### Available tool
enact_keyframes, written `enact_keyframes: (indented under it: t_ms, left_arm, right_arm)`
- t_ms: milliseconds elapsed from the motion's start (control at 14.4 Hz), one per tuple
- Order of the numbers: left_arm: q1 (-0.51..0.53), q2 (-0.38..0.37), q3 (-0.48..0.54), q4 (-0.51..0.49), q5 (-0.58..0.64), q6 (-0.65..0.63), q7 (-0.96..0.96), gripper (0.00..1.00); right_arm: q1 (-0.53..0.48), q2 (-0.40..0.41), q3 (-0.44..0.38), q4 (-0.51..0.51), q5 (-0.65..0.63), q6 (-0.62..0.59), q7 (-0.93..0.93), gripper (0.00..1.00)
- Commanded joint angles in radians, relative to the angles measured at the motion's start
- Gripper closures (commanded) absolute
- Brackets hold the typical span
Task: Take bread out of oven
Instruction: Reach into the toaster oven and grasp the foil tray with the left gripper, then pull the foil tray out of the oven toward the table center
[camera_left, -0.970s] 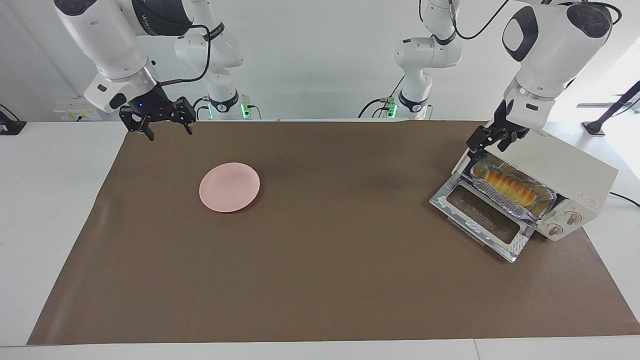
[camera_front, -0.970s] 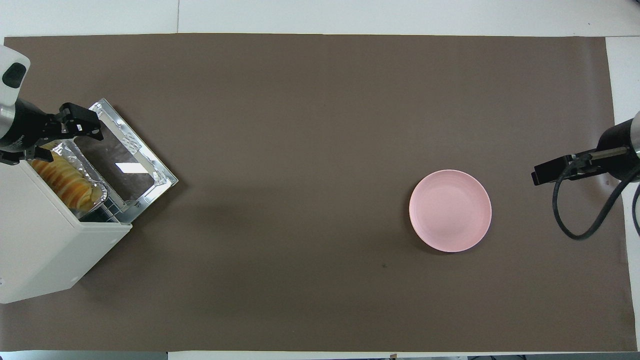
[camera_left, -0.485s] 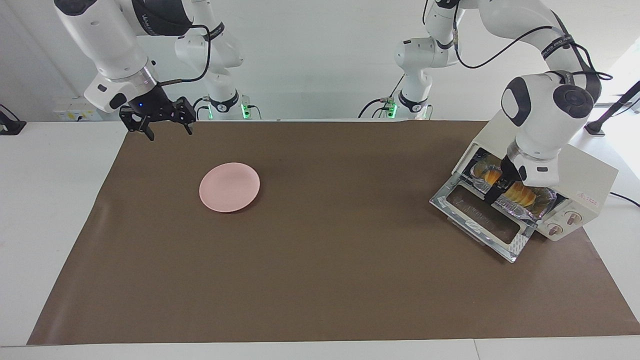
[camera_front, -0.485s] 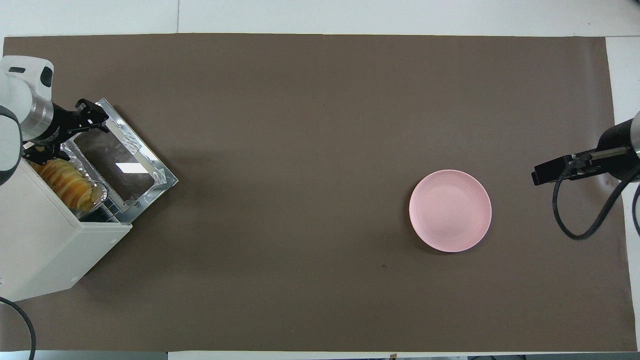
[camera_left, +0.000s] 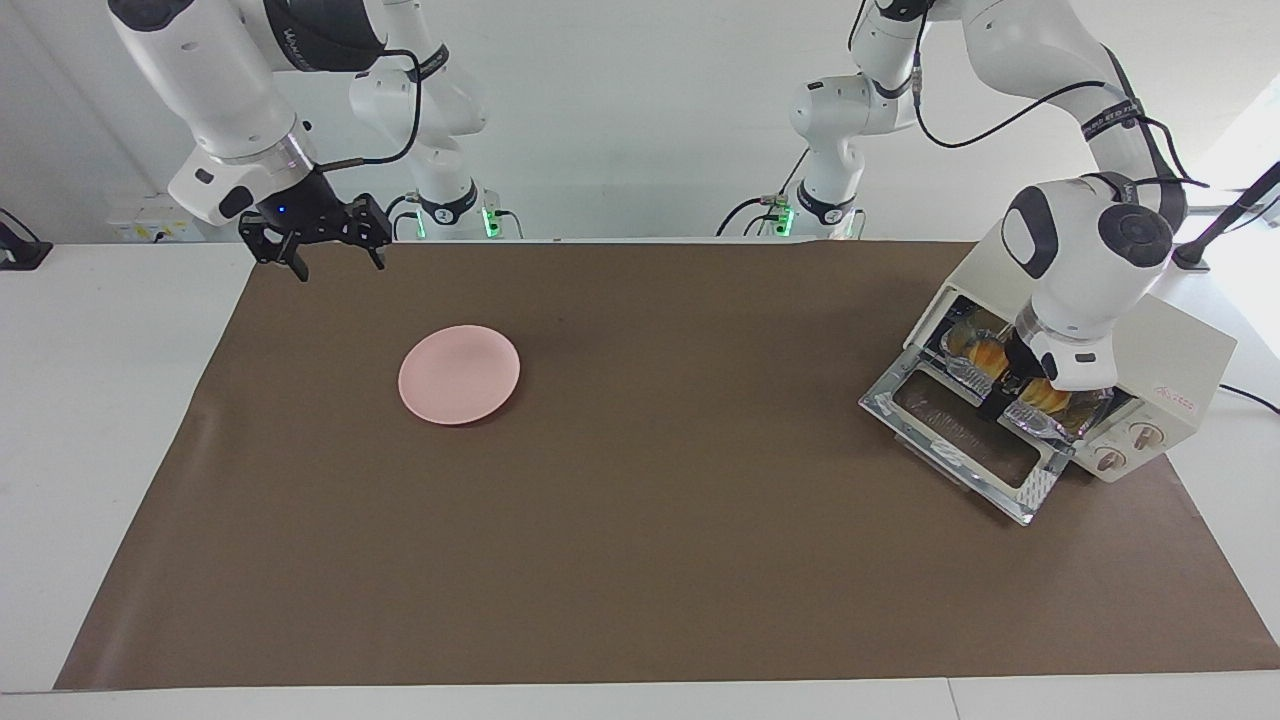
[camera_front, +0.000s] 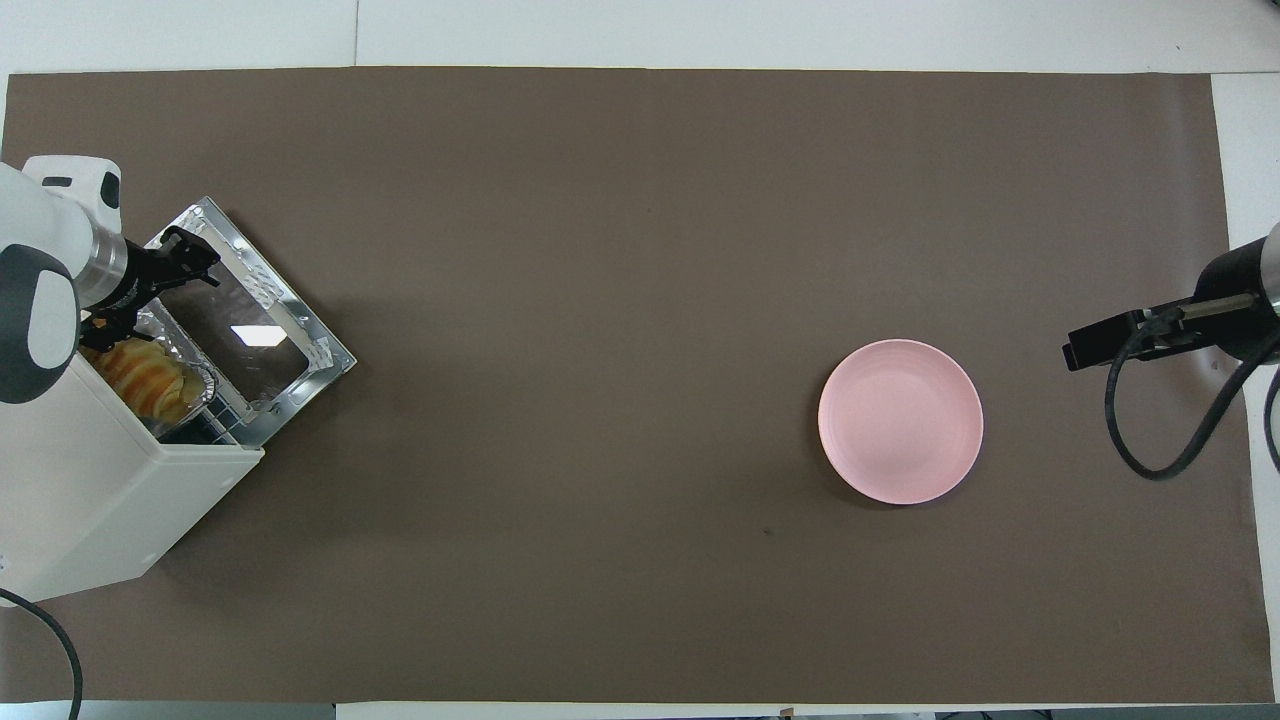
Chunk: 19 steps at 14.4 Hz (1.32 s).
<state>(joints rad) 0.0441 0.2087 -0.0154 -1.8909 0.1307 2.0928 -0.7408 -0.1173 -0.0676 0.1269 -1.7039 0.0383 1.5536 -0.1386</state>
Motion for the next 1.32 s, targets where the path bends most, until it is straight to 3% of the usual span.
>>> enact_keyframes:
  t_ms: [0,139,277,693,901,1248]
  left_arm:
    - [0.014,-0.002,-0.005,-0.037,0.024,0.044,-0.022,0.46]
    - [0.016,-0.012,-0.005,-0.075,0.024,0.058,-0.016,0.57]
    - [0.019,-0.022,-0.006,-0.091,0.024,0.049,-0.002,1.00]
    - [-0.105,0.026,-0.027,0.013,-0.037,0.039,0.199,1.00]
    - [-0.274,0.077,-0.031,0.154,-0.149,-0.002,0.215,1.00]
    - [-0.516,0.072,-0.031,0.157,-0.194,-0.005,0.210,1.00]
  right_arm:
    - [-0.015,-0.014,0.010,-0.016,0.011,0.000,0.008,0.00]
    - [-0.015,-0.014,0.010,-0.014,0.011,0.000,0.008,0.00]
    - [-0.015,-0.014,0.010,-0.016,0.011,0.000,0.008,0.00]
    - [-0.015,-0.014,0.010,-0.016,0.011,-0.001,0.007,0.00]
    - [-0.021,-0.014,0.010,-0.014,0.011,0.000,0.004,0.00]
    - [-0.021,-0.015,0.011,-0.016,0.014,-0.001,0.011,0.00]
